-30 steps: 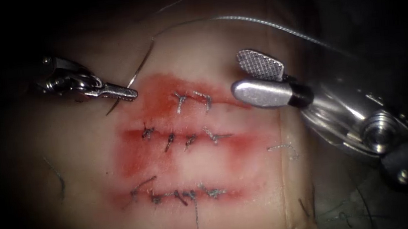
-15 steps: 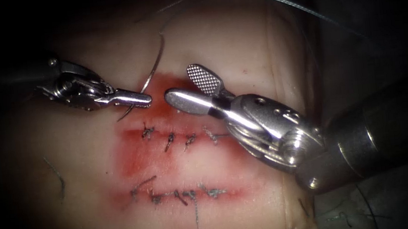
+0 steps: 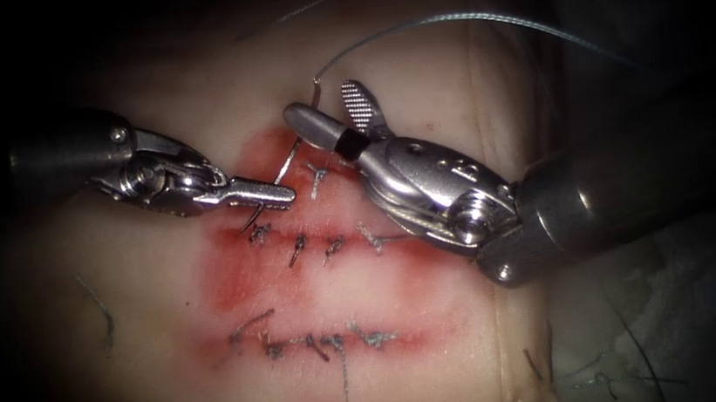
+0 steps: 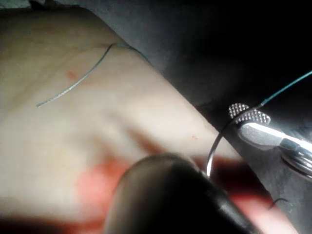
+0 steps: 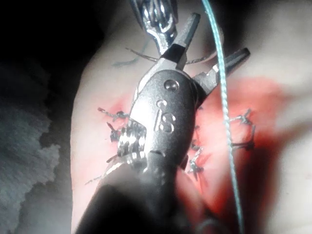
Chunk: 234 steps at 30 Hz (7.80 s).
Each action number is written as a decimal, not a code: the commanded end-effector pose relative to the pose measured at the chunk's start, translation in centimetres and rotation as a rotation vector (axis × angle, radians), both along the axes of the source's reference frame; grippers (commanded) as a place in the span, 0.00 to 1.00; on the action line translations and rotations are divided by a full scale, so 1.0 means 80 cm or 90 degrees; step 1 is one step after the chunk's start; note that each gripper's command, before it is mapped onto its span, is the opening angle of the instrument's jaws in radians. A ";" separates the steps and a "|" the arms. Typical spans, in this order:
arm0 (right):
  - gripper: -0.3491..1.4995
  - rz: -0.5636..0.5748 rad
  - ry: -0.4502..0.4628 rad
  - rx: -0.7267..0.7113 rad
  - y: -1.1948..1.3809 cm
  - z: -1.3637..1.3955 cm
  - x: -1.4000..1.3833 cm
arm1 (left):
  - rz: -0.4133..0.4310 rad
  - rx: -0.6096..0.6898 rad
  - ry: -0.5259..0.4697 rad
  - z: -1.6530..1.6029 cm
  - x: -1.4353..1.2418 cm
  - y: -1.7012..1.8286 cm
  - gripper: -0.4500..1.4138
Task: Wound Closure
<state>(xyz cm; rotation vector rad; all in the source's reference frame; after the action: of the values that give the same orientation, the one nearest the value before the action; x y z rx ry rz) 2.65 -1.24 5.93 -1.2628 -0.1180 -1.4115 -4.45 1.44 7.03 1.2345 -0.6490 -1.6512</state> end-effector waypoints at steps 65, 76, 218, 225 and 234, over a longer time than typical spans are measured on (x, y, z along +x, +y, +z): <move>0.00 -0.094 0.136 0.064 0.0041 0.0033 -0.0079 | -0.019 -0.250 -0.151 0.0013 0.0015 0.0039 0.70; 0.00 -0.108 0.117 0.028 0.0024 -0.0010 -0.0024 | 0.040 -0.249 -0.102 -0.0004 -0.0032 0.0000 0.66; 0.00 -0.329 0.091 -0.328 0.0156 0.0015 -0.0221 | 0.222 -0.587 -0.221 -0.0020 -0.0048 0.0021 0.41; 0.00 -0.381 -0.006 -0.456 0.0138 0.0029 -0.0207 | 0.250 -0.829 -0.120 0.0015 -0.0089 -0.0002 0.30; 0.00 -0.371 -0.119 -0.619 0.0098 0.0058 -0.0173 | 0.354 -0.949 -0.081 0.0033 -0.0127 -0.0014 0.00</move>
<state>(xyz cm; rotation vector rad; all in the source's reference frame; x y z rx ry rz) 1.17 -0.45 6.40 -2.0449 -0.6902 -2.0999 -5.41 1.28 7.26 0.3002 -1.1428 -0.3135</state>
